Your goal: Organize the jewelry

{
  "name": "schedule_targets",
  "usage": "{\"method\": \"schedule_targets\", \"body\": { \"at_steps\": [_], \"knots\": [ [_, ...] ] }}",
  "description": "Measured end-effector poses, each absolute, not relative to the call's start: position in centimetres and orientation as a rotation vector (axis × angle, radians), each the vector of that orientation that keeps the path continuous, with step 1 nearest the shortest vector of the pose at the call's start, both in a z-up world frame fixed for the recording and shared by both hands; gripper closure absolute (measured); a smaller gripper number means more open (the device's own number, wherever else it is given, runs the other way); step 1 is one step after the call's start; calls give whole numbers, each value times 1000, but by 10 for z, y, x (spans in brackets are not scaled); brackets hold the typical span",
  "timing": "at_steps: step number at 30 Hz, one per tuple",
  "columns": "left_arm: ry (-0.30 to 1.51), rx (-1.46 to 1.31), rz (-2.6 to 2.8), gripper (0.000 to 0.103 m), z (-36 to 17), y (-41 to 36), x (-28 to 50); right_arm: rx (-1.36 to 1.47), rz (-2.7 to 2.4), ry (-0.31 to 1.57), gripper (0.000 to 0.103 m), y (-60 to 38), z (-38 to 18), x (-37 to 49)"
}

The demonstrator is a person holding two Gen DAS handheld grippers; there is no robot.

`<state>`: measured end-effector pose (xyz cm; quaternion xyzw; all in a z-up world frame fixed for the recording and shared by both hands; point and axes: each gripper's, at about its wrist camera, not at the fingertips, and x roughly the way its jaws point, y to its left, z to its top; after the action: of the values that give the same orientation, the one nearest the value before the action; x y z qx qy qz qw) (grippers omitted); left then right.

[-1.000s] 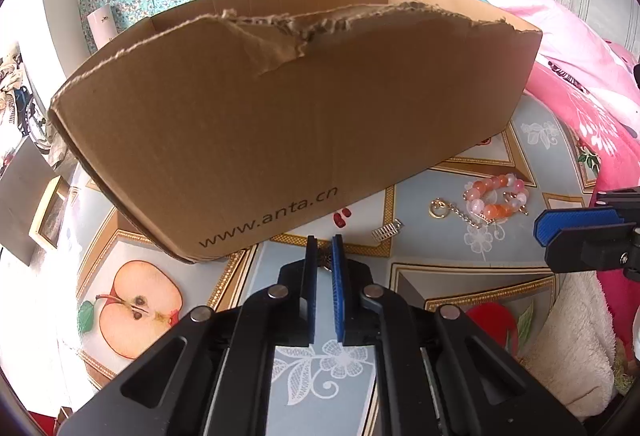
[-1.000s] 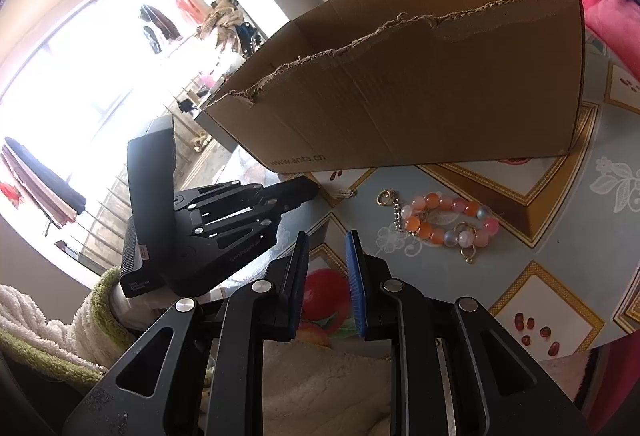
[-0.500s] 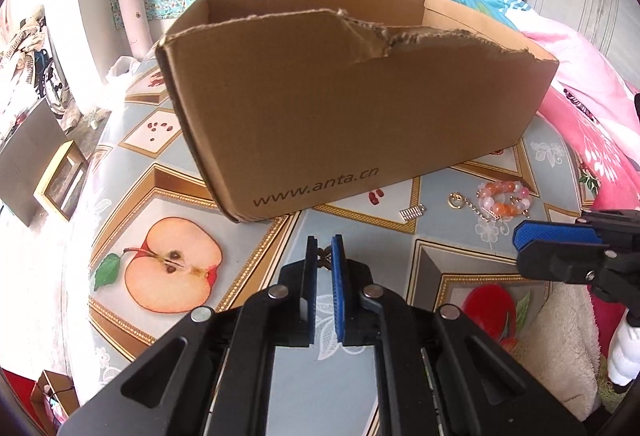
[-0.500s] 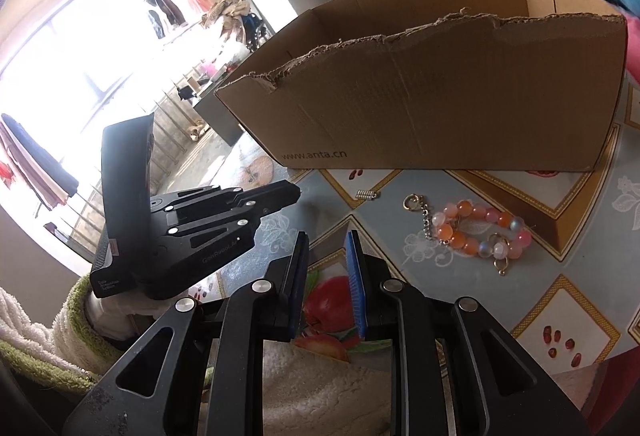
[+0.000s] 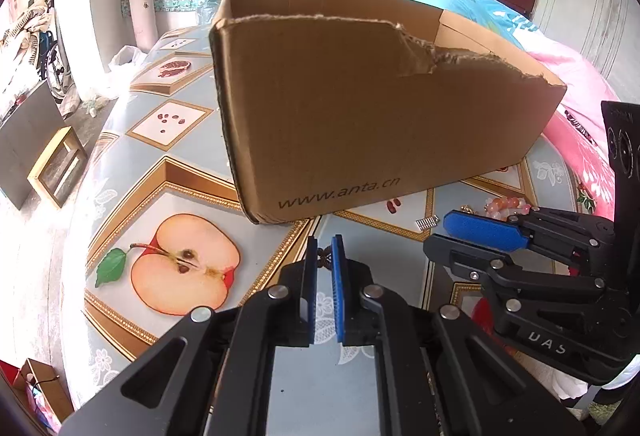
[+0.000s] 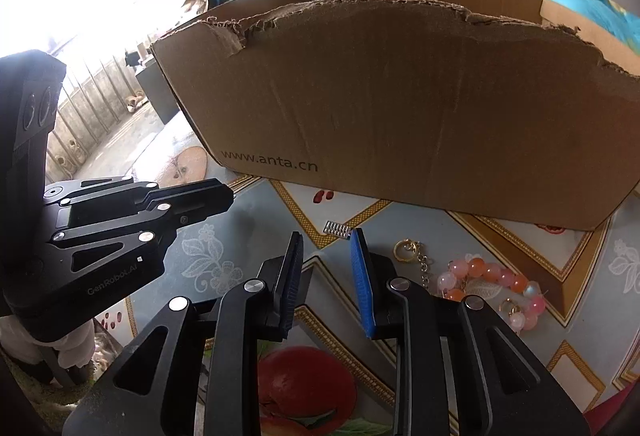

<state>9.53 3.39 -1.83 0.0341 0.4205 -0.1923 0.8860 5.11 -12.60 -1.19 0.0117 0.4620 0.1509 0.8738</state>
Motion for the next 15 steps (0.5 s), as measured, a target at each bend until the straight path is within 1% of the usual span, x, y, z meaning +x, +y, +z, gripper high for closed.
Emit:
{"method": "schedule_targets", "body": {
  "at_steps": [7, 9, 13, 14, 15],
  "knots": [
    [880, 54, -426, 97, -22, 32, 101, -79, 273, 928, 78, -113, -16, 59],
    [885, 48, -428, 97, -23, 31, 102, -104, 271, 918, 80, -110, -17, 60],
    [885, 38, -432, 97, -25, 29, 104, -124, 298, 922, 92, -107, -15, 58],
    [884, 37, -433, 97, -25, 29, 104, -126, 302, 925, 97, -106, -15, 59],
    [883, 35, -433, 97, -25, 29, 105, -122, 309, 929, 99, -107, -15, 59]
  ]
}}
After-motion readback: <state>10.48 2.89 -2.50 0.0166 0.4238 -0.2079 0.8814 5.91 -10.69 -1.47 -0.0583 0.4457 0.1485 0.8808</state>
